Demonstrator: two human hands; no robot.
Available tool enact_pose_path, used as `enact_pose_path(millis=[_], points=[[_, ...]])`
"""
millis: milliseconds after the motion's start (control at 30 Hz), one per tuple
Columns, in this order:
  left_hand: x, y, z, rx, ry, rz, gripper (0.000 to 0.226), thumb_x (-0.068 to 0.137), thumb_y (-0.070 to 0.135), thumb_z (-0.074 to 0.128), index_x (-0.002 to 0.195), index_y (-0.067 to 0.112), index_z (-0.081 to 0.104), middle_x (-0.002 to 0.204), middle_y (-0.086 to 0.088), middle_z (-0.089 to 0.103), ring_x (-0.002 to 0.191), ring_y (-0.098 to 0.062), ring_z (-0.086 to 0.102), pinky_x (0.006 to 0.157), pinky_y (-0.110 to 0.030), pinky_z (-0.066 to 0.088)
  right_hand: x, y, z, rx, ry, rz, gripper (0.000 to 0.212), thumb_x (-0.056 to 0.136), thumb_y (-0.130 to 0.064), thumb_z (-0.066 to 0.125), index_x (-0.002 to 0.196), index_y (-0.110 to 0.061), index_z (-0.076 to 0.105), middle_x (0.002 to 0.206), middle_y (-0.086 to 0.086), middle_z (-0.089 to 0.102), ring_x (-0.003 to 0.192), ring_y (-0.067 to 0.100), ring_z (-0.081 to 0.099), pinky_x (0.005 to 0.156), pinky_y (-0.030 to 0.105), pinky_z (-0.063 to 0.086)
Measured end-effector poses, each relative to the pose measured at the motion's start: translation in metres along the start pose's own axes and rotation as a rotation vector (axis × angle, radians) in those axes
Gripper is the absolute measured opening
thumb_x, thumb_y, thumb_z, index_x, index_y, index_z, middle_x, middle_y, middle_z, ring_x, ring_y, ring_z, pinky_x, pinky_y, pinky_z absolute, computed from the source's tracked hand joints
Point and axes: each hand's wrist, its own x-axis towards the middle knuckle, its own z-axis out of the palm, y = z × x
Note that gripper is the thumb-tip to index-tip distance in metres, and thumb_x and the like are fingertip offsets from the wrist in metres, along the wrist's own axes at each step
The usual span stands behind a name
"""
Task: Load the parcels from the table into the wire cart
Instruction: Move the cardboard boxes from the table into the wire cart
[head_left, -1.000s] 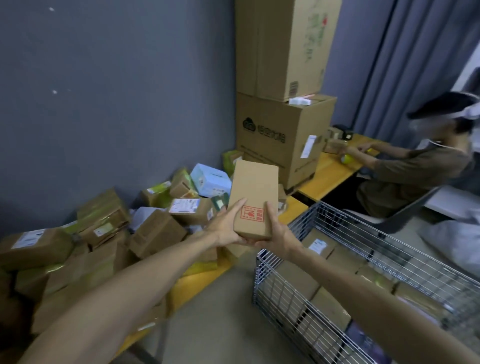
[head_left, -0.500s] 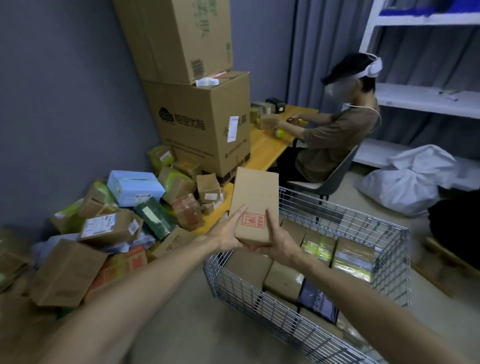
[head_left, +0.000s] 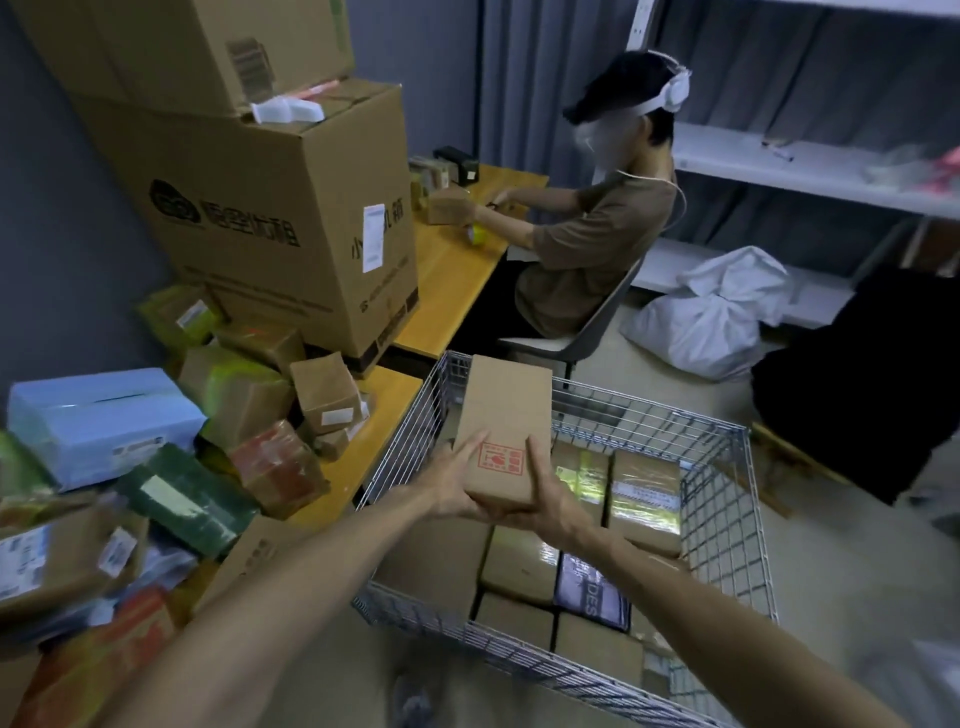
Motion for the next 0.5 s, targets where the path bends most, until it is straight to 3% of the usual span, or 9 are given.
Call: enact_pose_path(millis=[33, 133, 200, 233, 300, 333, 367, 467, 500], points=[[0.012, -0.005, -0.006, 0.005, -0.016, 0.01, 0.126, 0.067, 0.034, 0.09, 0.157, 0.037, 0.002, 0.143, -0.015, 0.03, 0.134, -0.031, 0.038, 0.115, -0.046, 0.033, 0.009, 0.0, 0.003, 0.011, 0.012, 0.001, 0.096, 0.091, -0.021, 0.07, 0.155, -0.028, -0.002, 0.143, -0.001, 0.047, 0.135, 0.021, 0.044, 0.104, 0.023, 0.042], [0.04, -0.019, -0.019, 0.028, -0.067, 0.007, 0.128, 0.064, 0.034, 0.091, 0.155, 0.044, 0.001, 0.144, -0.013, 0.032, 0.132, -0.031, 0.04, 0.113, -0.048, 0.035, 0.041, 0.007, 0.01, -0.073, 0.057, 0.066, 0.128, 0.08, -0.024, 0.081, 0.151, -0.026, -0.026, 0.15, 0.006, 0.043, 0.134, 0.022, 0.045, 0.109, 0.035, 0.042], [0.055, -0.031, -0.024, 0.026, -0.103, 0.013, 0.131, 0.062, 0.033, 0.093, 0.153, 0.047, -0.001, 0.145, -0.012, 0.031, 0.133, -0.031, 0.04, 0.113, -0.05, 0.035, 0.06, 0.022, 0.021, -0.07, 0.079, 0.129, 0.129, 0.079, -0.019, 0.082, 0.152, -0.024, -0.025, 0.148, 0.006, 0.045, 0.132, 0.021, 0.047, 0.105, 0.027, 0.044], [0.064, -0.038, -0.024, 0.018, -0.124, 0.025, 0.131, 0.062, 0.032, 0.093, 0.154, 0.045, 0.0, 0.146, -0.013, 0.03, 0.135, -0.031, 0.039, 0.114, -0.05, 0.033, 0.064, 0.012, 0.022, -0.065, 0.084, 0.174, 0.116, 0.084, -0.015, 0.077, 0.155, -0.02, -0.014, 0.144, 0.003, 0.048, 0.13, 0.019, 0.049, 0.098, 0.017, 0.046], [0.074, -0.049, -0.025, 0.001, -0.168, 0.029, 0.13, 0.064, 0.031, 0.092, 0.156, 0.041, 0.0, 0.147, -0.014, 0.029, 0.135, -0.031, 0.038, 0.115, -0.048, 0.032, 0.074, 0.005, 0.031, -0.01, 0.075, 0.189, 0.06, 0.1, -0.008, 0.054, 0.15, -0.017, 0.022, 0.13, -0.004, 0.051, 0.117, 0.011, 0.058, 0.075, 0.004, 0.048], [0.077, -0.053, -0.026, 0.0, -0.192, 0.016, 0.129, 0.065, 0.032, 0.091, 0.156, 0.041, -0.001, 0.147, -0.014, 0.029, 0.136, -0.031, 0.038, 0.115, -0.047, 0.031, 0.078, 0.0, 0.034, 0.054, 0.077, 0.192, 0.045, 0.104, -0.006, 0.044, 0.145, -0.015, 0.03, 0.125, -0.006, 0.049, 0.107, 0.004, 0.059, 0.068, 0.003, 0.047], [0.085, -0.061, -0.023, -0.011, -0.197, 0.023, 0.129, 0.066, 0.031, 0.091, 0.156, 0.04, -0.001, 0.148, -0.014, 0.029, 0.136, -0.031, 0.037, 0.115, -0.046, 0.031, 0.084, -0.001, 0.034, 0.09, 0.09, 0.221, 0.044, 0.104, -0.007, 0.044, 0.145, -0.014, 0.03, 0.126, -0.007, 0.048, 0.103, 0.001, 0.058, 0.069, 0.003, 0.045], [0.098, -0.072, -0.02, -0.027, -0.239, -0.025, 0.127, 0.068, 0.026, 0.09, 0.156, 0.038, 0.0, 0.149, -0.014, 0.027, 0.138, -0.031, 0.036, 0.115, -0.041, 0.029, 0.105, 0.024, 0.045, 0.079, 0.031, 0.28, 0.112, 0.085, -0.017, 0.077, 0.155, -0.014, -0.011, 0.141, 0.001, 0.046, 0.124, 0.013, 0.048, 0.091, 0.008, 0.036], [0.108, -0.079, -0.015, -0.058, -0.246, -0.026, 0.125, 0.069, 0.022, 0.089, 0.157, 0.037, 0.001, 0.151, -0.014, 0.024, 0.139, -0.031, 0.035, 0.116, -0.041, 0.027, 0.111, 0.031, 0.048, 0.085, 0.021, 0.321, 0.121, 0.081, -0.018, 0.081, 0.154, -0.016, -0.015, 0.141, 0.003, 0.046, 0.127, 0.016, 0.046, 0.091, 0.008, 0.033]])
